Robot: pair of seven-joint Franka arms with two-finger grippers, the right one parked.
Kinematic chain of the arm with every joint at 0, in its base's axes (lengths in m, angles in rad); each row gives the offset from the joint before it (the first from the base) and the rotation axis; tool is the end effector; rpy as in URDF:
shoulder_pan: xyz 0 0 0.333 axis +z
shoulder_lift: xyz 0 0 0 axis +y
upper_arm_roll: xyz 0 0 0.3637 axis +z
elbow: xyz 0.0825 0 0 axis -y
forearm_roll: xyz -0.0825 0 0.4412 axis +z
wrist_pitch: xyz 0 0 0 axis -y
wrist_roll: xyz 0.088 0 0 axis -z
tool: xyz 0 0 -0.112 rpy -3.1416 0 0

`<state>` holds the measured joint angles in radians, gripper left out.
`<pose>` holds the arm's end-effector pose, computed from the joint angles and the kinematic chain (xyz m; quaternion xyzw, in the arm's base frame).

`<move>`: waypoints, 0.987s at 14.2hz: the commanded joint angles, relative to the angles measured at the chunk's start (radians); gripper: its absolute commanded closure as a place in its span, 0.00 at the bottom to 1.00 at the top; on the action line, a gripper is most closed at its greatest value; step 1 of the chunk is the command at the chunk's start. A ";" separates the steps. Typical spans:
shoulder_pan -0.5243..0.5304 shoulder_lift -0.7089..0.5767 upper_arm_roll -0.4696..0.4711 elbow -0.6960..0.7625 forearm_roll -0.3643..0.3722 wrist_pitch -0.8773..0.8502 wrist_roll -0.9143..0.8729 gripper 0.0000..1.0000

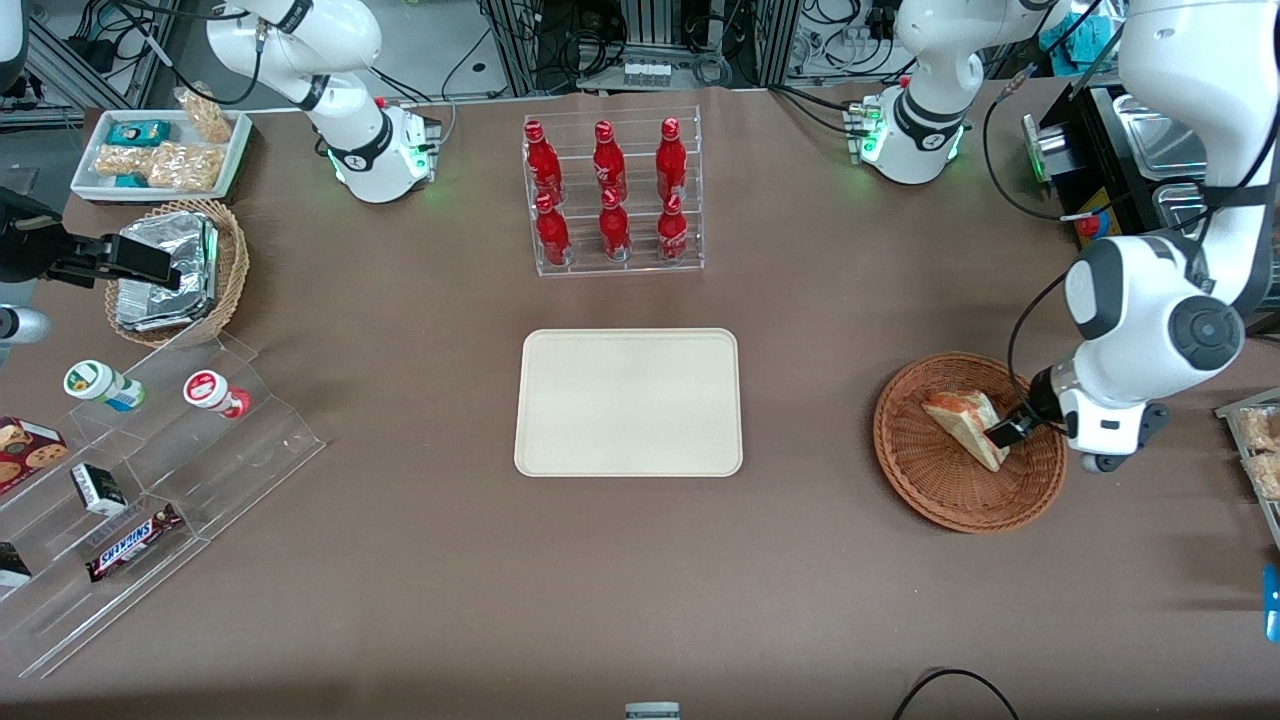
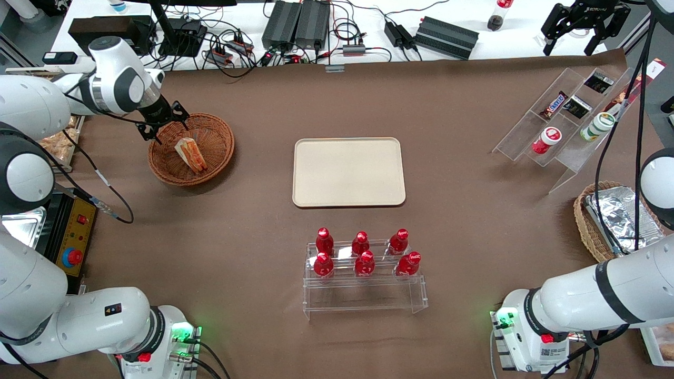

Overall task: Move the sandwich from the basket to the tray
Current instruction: 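Lower the open left gripper and close it on the sandwich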

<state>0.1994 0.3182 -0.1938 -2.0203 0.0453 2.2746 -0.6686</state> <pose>0.6478 0.0086 0.2918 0.9469 0.3199 -0.0314 0.0034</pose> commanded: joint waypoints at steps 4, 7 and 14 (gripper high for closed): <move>-0.029 0.019 0.000 -0.041 -0.002 0.077 -0.057 0.00; -0.041 0.047 0.000 -0.043 -0.002 0.082 -0.086 0.00; -0.040 0.059 0.000 -0.048 -0.002 0.082 -0.134 0.33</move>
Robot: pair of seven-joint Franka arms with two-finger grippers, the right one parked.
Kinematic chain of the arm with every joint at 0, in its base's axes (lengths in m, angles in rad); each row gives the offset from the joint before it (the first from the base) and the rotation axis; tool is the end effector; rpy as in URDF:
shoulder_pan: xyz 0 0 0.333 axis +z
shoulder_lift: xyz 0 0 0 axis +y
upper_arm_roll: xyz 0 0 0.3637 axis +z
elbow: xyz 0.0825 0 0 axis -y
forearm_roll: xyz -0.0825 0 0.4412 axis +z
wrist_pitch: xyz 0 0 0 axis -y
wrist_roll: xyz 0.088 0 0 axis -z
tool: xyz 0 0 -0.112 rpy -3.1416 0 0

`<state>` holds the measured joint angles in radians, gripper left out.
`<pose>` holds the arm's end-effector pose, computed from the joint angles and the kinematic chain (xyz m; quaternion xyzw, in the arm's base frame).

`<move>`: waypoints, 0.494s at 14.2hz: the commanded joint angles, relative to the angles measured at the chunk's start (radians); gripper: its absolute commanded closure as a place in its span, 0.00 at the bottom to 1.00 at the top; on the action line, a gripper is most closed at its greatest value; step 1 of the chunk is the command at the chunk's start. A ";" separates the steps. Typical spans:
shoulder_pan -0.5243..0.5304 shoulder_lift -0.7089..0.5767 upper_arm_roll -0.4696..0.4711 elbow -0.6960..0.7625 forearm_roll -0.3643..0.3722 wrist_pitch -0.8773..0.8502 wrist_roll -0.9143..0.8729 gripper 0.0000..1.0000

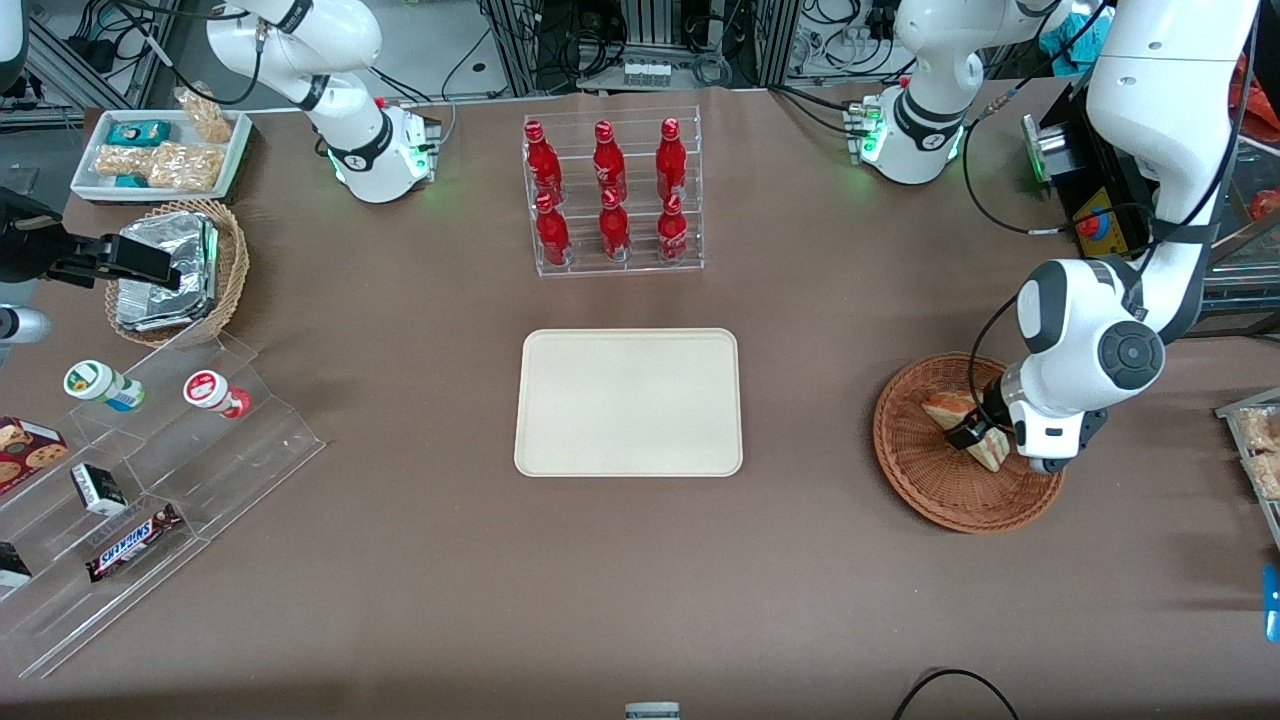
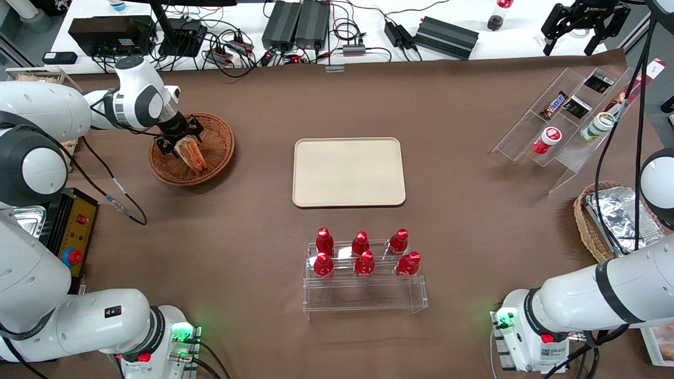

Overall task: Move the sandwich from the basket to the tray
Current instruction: 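Lower the open left gripper and close it on the sandwich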

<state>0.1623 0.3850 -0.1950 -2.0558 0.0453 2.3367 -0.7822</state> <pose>0.6369 -0.0179 0.2389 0.9334 0.3550 -0.0524 0.0004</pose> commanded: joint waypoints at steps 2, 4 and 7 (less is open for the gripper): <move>-0.003 -0.009 0.002 -0.012 -0.002 0.019 -0.020 0.57; -0.003 -0.009 0.002 -0.012 -0.002 0.019 -0.020 0.69; -0.003 -0.014 0.002 -0.010 -0.002 0.019 -0.018 0.78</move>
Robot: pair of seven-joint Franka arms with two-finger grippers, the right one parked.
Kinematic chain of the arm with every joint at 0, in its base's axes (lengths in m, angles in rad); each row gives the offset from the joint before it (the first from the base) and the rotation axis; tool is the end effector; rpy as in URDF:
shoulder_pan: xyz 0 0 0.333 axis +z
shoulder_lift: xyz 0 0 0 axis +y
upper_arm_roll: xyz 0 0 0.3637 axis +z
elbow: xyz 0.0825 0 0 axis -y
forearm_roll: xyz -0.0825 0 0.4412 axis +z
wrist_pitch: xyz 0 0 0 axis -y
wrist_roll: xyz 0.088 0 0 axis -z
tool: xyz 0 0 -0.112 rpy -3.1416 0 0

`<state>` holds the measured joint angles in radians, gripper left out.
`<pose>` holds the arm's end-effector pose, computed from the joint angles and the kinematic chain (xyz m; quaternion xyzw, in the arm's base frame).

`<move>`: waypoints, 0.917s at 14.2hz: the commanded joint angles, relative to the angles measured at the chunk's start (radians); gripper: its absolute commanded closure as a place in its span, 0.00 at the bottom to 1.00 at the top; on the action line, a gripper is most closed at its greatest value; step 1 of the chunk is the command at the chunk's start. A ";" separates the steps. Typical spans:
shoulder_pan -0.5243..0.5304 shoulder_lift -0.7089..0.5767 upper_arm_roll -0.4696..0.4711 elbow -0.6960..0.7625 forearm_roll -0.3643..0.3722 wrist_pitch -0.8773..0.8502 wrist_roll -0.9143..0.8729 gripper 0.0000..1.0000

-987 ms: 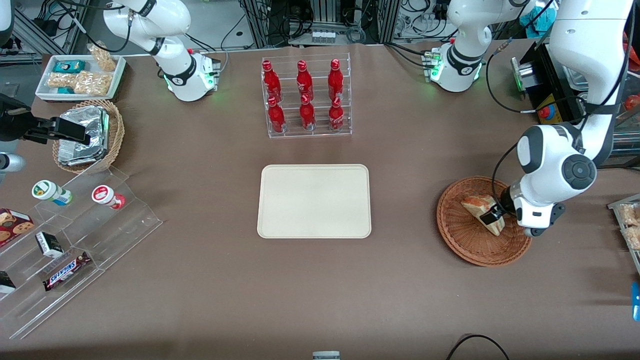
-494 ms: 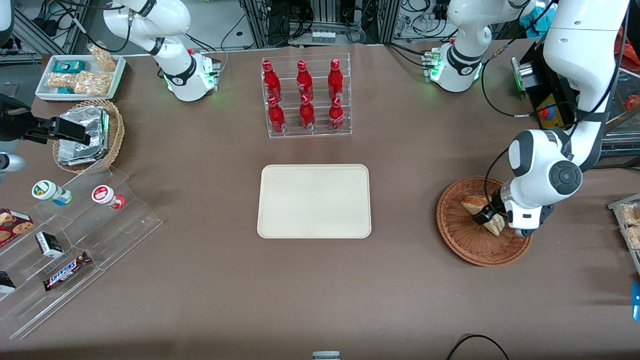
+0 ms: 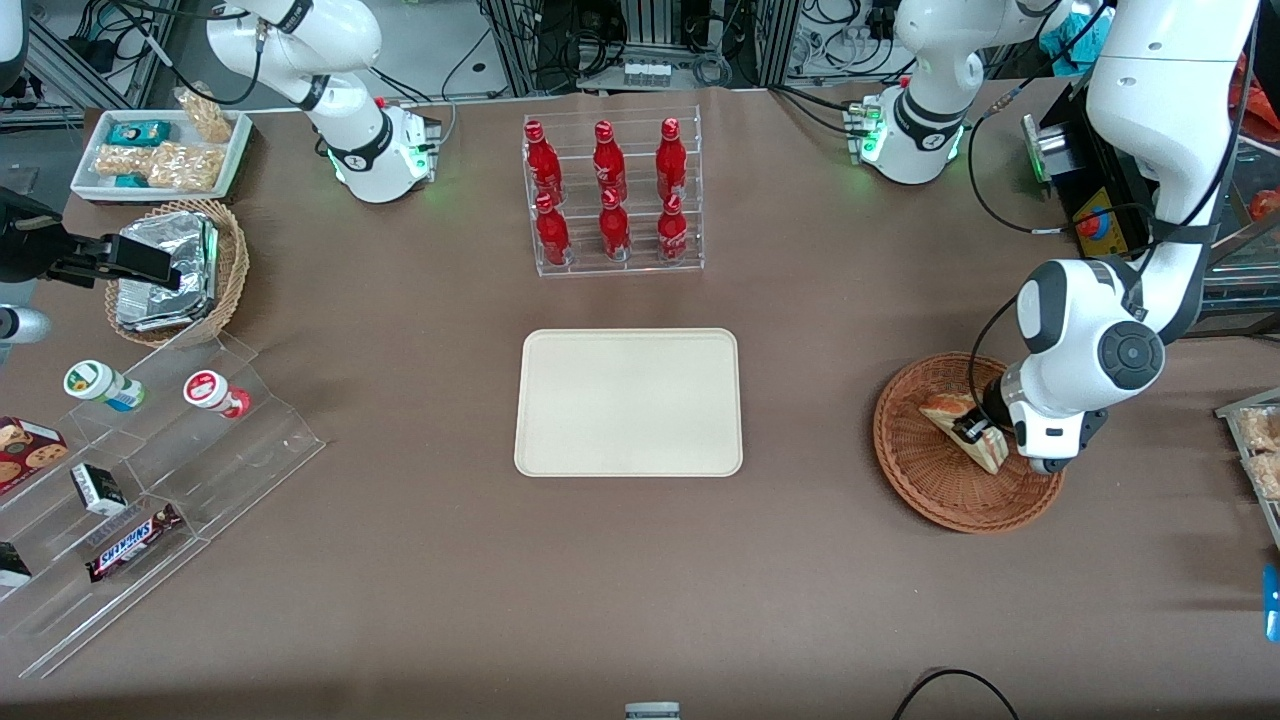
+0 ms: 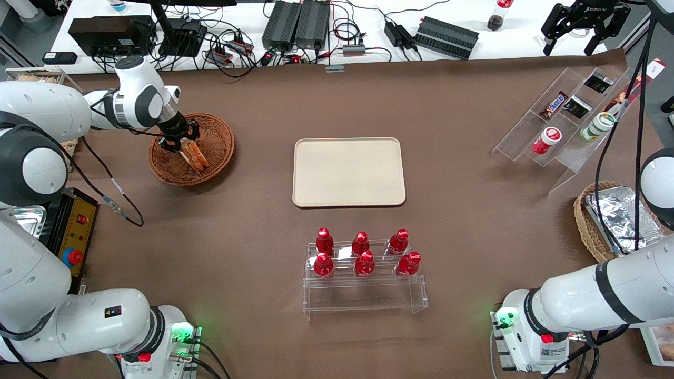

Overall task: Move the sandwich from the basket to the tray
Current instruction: 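Lift the sandwich and carry it over the cream tray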

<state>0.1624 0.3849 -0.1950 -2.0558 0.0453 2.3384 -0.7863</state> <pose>0.6371 -0.0179 0.2391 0.9327 0.3570 -0.0516 0.0007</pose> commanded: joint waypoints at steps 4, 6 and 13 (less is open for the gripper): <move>-0.004 -0.030 0.000 0.019 -0.002 0.009 -0.004 0.85; -0.013 -0.040 -0.001 0.048 0.002 0.003 0.001 0.85; -0.288 -0.040 -0.003 0.097 0.008 -0.004 0.027 0.85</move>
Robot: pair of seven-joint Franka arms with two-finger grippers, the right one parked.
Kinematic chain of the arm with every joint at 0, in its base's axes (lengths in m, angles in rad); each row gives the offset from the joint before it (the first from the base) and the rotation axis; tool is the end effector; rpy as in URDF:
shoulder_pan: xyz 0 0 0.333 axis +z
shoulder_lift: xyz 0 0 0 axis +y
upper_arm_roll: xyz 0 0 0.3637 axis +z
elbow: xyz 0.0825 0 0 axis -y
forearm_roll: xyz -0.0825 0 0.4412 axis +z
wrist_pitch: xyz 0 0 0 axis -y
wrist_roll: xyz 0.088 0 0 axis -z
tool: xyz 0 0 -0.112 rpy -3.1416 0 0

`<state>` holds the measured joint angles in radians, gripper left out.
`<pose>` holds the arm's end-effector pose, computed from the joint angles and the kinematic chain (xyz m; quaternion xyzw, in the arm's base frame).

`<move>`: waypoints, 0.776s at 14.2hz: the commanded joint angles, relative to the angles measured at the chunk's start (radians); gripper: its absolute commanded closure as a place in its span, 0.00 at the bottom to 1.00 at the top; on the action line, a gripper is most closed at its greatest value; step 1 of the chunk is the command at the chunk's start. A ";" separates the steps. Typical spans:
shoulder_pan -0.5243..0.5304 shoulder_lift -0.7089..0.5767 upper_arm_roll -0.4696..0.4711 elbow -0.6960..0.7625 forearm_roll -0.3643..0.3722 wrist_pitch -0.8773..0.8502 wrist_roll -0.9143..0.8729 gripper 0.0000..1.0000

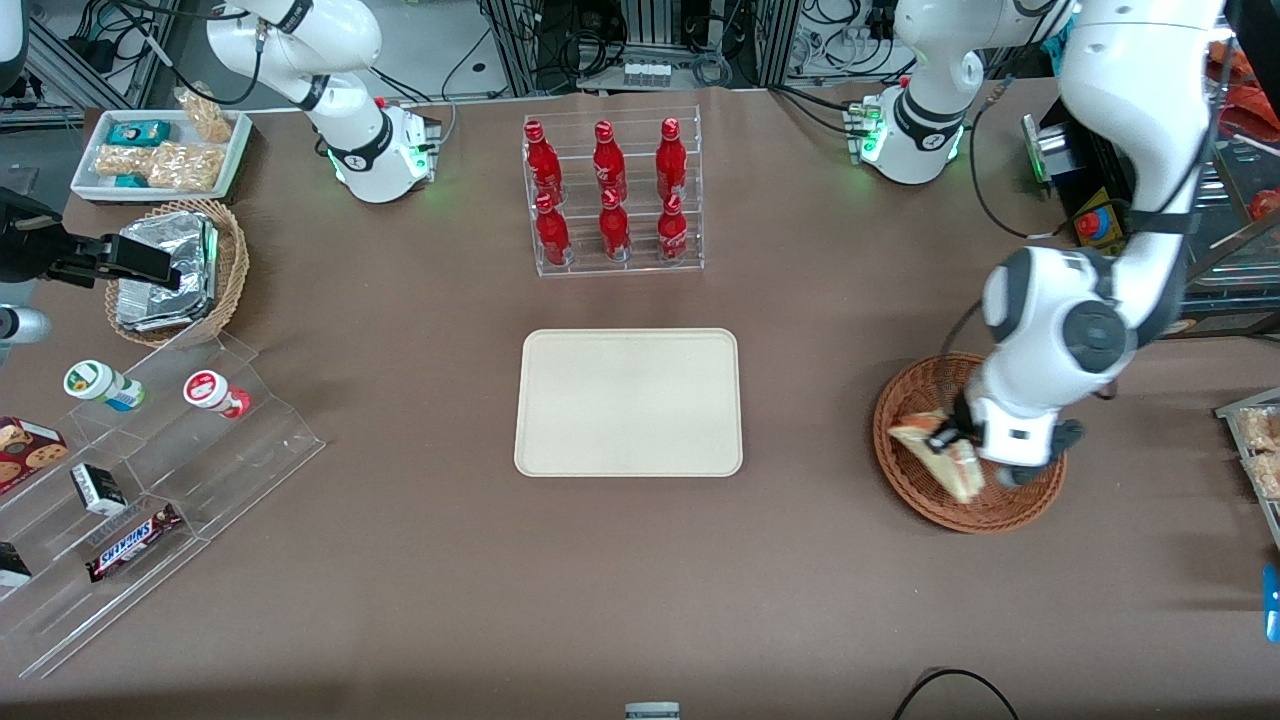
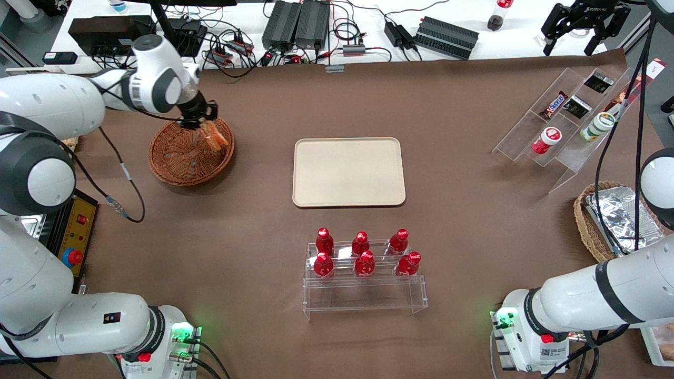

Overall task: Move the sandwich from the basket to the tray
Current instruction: 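Lift the sandwich and carry it over the cream tray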

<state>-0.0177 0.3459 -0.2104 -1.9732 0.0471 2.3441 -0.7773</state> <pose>0.6555 -0.1451 0.3025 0.9648 0.2619 0.0059 0.0240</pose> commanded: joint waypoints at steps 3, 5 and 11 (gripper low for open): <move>-0.288 0.079 0.011 0.135 0.004 -0.073 0.015 0.85; -0.385 0.175 0.011 0.276 -0.006 -0.146 -0.016 0.84; -0.600 0.381 0.025 0.507 0.048 -0.183 -0.163 0.81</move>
<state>-0.5711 0.6765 -0.2065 -1.5547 0.0589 2.2172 -0.9169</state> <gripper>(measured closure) 0.815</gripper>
